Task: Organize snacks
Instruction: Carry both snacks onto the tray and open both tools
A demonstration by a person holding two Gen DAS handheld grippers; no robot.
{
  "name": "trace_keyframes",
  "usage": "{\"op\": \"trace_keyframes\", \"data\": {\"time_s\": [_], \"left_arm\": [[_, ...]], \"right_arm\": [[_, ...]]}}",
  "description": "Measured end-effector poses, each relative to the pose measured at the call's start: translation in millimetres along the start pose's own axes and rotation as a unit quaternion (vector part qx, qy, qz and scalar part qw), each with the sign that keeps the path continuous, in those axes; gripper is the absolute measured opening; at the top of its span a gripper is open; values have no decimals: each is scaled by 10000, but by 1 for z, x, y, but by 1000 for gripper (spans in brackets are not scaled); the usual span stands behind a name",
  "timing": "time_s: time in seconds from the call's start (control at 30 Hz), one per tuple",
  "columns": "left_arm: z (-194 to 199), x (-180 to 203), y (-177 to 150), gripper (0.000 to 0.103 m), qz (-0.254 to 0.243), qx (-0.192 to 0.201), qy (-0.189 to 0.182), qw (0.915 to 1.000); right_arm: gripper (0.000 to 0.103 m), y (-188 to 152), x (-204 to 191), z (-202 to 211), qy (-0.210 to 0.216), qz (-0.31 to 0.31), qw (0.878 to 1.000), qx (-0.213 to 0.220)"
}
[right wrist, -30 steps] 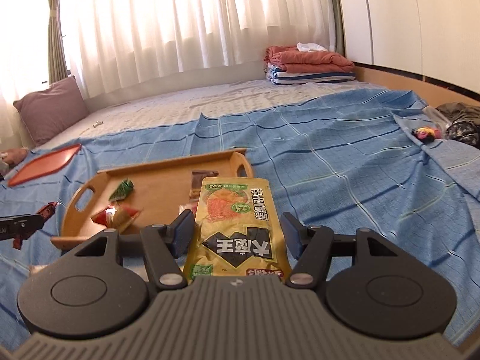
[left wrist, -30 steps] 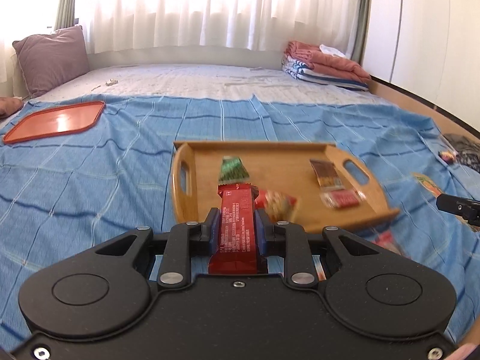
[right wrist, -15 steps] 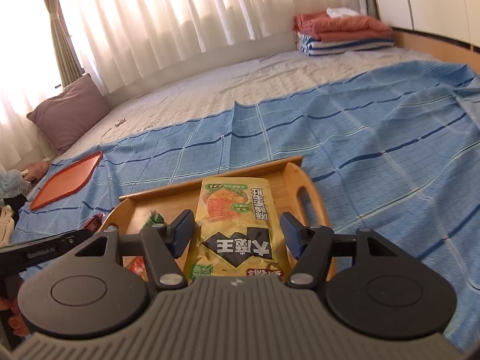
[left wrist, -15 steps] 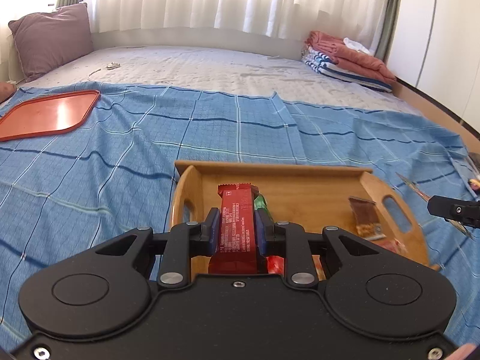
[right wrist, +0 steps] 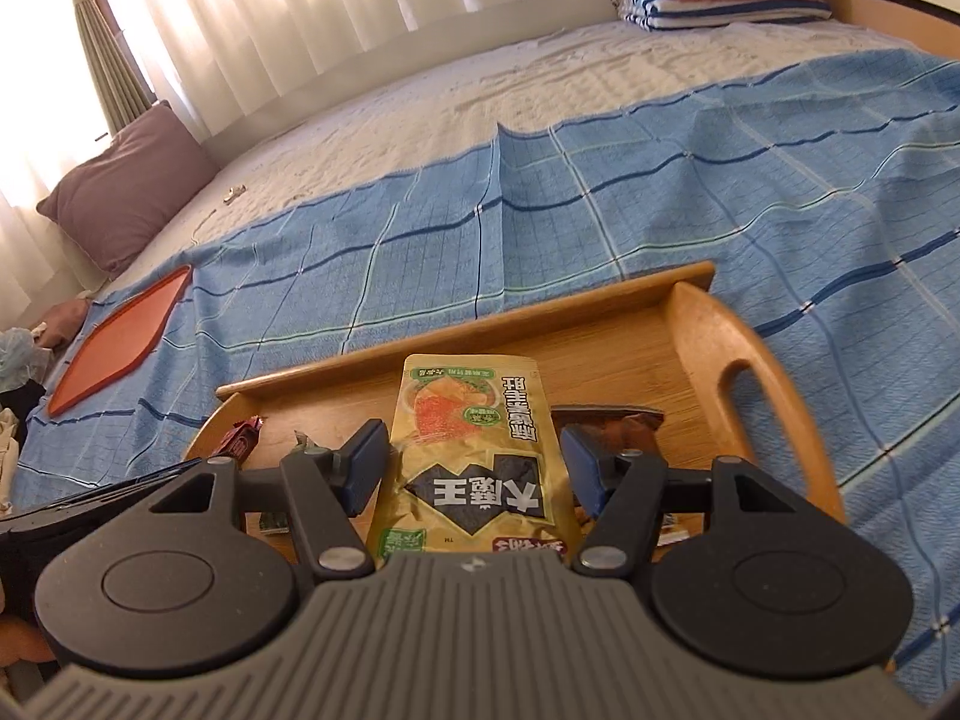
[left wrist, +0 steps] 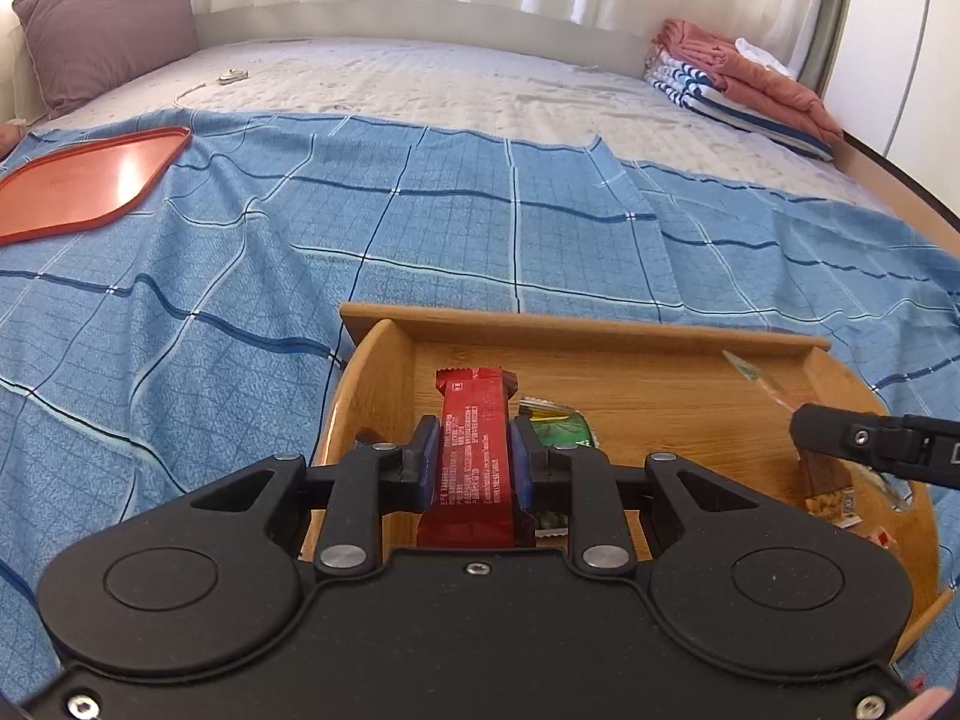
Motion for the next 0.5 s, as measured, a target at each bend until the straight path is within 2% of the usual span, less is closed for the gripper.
{"op": "trace_keyframes", "data": {"time_s": [0.5], "left_arm": [[-14,6,-6,24,-25,-17,-55,10000]], "right_arm": [[66,-15,-16,-31,-155,442,9987,-179]]}}
Point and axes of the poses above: each gripper's, at about its wrist camera, not at the fingertips, and z roughly against the way its jaws point, x to its right, y to its top, the point moved 7 cm from there along -z, roughly the way its jaws point, and after that the axes turned 13 degrees about x, right-handed, at the moved point
